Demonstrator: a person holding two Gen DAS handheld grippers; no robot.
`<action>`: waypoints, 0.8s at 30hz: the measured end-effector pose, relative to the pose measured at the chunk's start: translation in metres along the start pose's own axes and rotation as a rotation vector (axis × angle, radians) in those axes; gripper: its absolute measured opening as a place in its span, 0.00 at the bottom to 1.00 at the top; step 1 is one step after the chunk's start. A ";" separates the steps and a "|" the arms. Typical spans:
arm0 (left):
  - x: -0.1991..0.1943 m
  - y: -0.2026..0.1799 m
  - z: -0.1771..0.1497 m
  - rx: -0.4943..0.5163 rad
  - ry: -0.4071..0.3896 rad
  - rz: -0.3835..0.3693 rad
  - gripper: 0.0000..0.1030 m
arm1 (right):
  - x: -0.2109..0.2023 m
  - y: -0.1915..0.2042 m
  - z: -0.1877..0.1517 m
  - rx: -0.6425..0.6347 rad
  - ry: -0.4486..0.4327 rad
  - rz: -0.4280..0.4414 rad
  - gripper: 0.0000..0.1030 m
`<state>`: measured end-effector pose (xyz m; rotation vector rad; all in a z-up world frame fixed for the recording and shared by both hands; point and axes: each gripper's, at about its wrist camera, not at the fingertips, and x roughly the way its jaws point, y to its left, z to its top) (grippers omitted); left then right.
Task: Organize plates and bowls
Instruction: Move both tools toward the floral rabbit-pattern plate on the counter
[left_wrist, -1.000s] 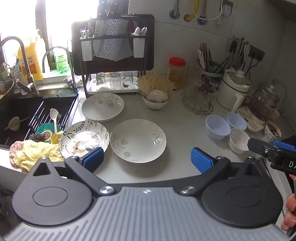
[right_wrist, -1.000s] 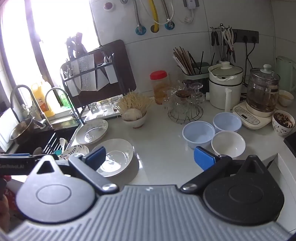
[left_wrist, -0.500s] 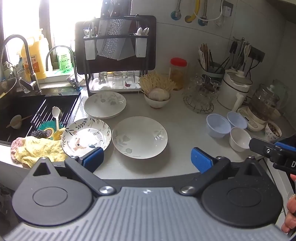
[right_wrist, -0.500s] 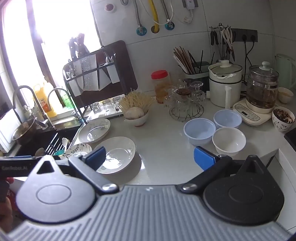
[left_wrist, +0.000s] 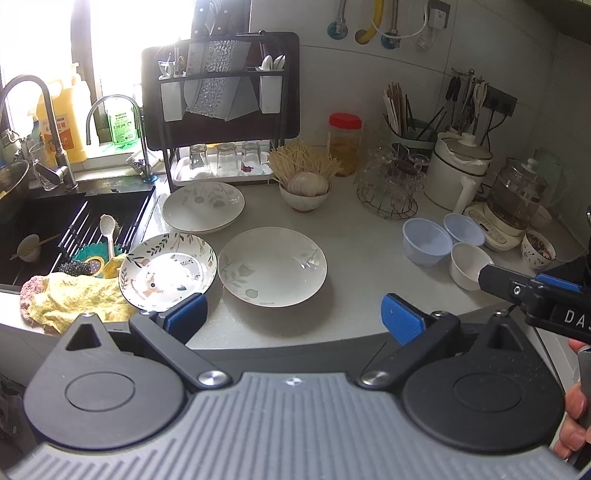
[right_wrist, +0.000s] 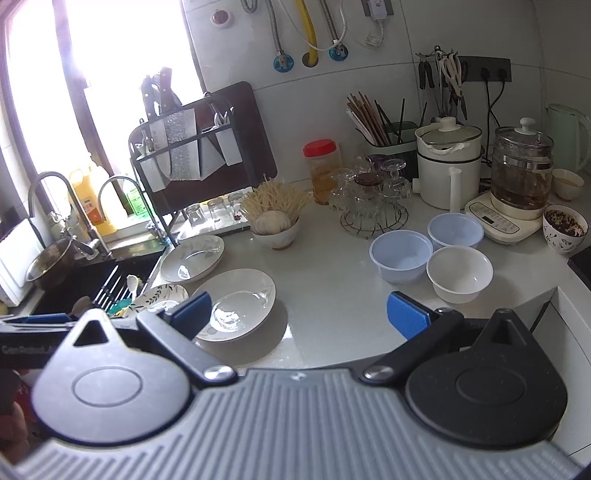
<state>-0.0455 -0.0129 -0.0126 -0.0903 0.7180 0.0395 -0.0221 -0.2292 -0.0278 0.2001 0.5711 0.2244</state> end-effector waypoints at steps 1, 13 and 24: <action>0.000 0.000 0.000 0.000 0.002 0.000 0.99 | 0.000 -0.001 -0.001 0.001 0.000 -0.002 1.00; 0.000 -0.001 0.001 -0.002 -0.010 0.009 0.99 | 0.000 -0.002 -0.005 -0.002 0.001 -0.013 1.00; 0.002 0.002 -0.005 -0.037 -0.008 0.012 0.99 | 0.001 -0.005 -0.004 -0.002 0.022 0.012 1.00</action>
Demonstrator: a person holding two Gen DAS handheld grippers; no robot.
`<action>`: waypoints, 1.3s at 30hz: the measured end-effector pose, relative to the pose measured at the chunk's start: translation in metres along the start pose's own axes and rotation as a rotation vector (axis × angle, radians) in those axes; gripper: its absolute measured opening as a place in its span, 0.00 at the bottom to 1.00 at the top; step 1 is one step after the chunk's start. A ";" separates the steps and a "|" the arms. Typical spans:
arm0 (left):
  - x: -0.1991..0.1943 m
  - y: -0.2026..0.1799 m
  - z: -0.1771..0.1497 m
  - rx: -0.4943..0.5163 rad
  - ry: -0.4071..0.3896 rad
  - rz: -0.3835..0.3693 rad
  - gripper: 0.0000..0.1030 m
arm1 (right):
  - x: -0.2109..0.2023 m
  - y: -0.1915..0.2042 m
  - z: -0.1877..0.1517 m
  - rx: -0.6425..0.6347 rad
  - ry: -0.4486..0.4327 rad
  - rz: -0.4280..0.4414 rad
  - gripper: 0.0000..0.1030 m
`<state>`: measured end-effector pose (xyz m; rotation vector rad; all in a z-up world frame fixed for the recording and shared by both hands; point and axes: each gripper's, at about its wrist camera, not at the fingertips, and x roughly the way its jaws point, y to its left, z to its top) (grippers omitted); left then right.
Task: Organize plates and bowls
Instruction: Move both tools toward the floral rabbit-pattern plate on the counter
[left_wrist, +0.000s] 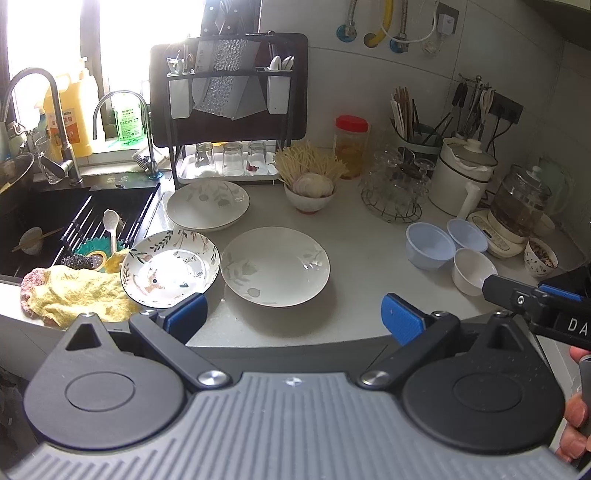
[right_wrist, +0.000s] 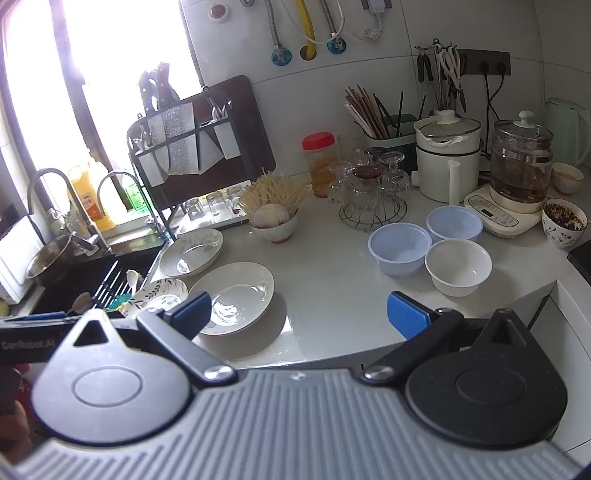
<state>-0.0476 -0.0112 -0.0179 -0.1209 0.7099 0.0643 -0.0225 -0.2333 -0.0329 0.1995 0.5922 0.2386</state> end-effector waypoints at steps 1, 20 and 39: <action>0.001 0.000 0.000 -0.004 0.001 -0.001 0.99 | 0.001 0.000 -0.001 -0.003 0.005 0.005 1.00; 0.015 0.009 0.004 -0.057 0.040 0.065 0.99 | 0.023 -0.006 0.010 -0.033 0.059 0.046 1.00; 0.039 0.020 0.009 -0.067 0.070 0.086 0.99 | 0.048 0.003 0.006 -0.035 0.097 0.088 1.00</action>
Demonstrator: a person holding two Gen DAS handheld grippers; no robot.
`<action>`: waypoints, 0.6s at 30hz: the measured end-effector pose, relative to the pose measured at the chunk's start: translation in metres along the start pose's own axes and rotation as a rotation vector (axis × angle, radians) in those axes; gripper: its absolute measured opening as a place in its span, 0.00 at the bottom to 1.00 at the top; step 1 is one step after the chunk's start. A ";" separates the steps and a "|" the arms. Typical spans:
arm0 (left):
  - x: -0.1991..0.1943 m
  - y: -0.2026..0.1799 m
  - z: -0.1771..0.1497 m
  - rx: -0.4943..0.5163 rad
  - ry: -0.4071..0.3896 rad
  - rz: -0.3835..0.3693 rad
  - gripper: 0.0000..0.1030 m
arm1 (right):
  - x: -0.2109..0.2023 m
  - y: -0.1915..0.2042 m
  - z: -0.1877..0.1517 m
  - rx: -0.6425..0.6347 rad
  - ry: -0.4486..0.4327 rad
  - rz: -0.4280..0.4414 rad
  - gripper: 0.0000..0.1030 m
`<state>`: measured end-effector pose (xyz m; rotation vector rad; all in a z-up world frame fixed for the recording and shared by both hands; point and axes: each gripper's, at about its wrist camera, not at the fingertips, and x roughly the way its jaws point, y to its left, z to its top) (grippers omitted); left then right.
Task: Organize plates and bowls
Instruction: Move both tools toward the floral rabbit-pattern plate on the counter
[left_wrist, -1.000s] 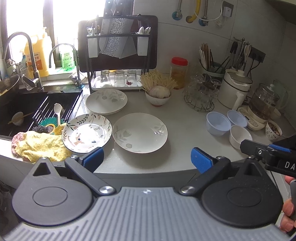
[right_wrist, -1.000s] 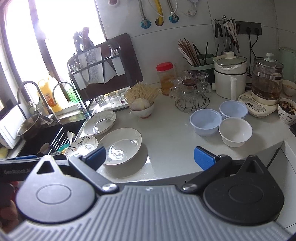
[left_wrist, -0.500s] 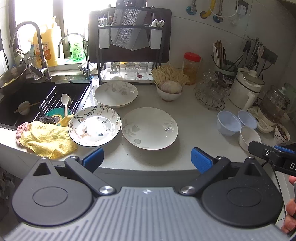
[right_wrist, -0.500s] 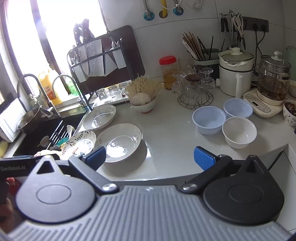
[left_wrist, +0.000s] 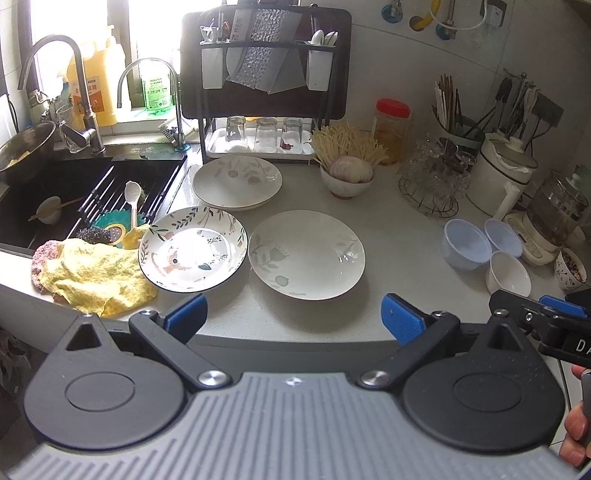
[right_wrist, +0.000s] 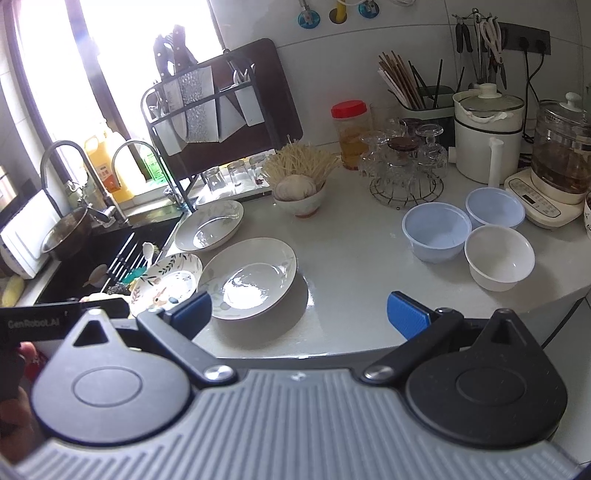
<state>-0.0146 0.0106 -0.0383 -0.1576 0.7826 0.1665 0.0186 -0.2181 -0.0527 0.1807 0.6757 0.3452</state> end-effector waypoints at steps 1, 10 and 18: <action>0.001 0.000 0.001 0.002 0.000 -0.001 0.99 | 0.000 0.001 0.000 0.000 -0.004 -0.002 1.00; 0.014 0.011 0.021 0.018 -0.007 -0.020 0.99 | 0.009 0.008 0.014 0.011 -0.040 -0.005 1.00; 0.042 0.034 0.050 0.033 -0.016 -0.076 0.99 | 0.025 0.038 0.025 -0.051 -0.098 -0.025 1.00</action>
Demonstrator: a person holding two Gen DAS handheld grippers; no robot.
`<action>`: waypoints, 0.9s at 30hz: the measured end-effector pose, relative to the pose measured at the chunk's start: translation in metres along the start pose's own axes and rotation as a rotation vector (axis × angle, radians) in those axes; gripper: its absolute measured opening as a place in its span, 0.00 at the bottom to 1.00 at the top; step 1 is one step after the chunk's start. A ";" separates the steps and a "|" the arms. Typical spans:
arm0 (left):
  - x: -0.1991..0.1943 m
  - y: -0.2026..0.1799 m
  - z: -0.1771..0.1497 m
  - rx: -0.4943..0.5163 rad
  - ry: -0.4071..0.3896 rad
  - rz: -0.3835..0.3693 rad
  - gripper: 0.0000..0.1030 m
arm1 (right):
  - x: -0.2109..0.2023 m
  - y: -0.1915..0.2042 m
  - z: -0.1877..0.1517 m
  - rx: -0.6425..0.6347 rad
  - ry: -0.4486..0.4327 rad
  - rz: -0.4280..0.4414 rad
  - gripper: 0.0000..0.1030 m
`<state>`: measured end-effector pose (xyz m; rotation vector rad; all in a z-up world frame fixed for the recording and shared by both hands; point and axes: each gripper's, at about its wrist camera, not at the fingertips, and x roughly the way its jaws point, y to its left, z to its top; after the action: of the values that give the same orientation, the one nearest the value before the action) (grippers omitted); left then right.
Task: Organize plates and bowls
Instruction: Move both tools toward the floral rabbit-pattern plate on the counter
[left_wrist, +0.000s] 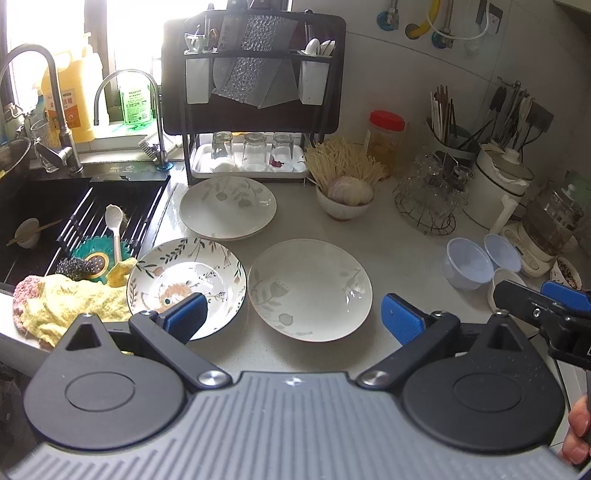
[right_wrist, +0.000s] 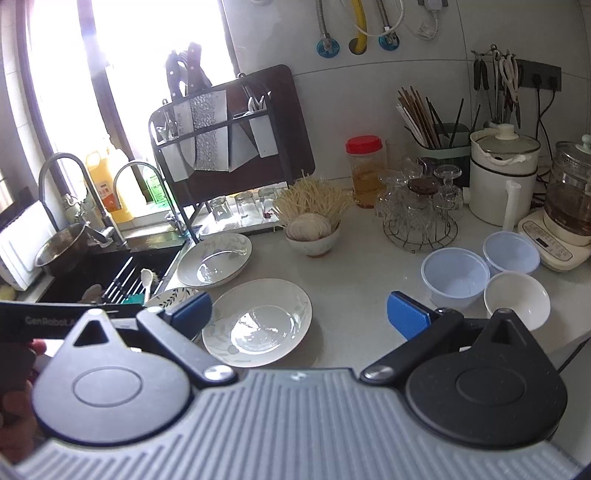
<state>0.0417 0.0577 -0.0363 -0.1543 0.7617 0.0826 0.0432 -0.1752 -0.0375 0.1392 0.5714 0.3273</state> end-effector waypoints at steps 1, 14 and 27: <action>0.004 0.004 0.005 0.003 0.002 -0.004 0.99 | 0.003 0.004 0.002 0.000 -0.001 -0.005 1.00; 0.061 0.080 0.064 0.071 0.025 -0.042 0.99 | 0.069 0.062 0.021 0.030 0.033 -0.018 1.00; 0.128 0.152 0.075 0.079 0.107 -0.060 0.99 | 0.140 0.111 0.015 0.060 0.145 0.006 0.99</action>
<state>0.1649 0.2222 -0.0878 -0.1075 0.8653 -0.0130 0.1327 -0.0231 -0.0721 0.1758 0.7252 0.3275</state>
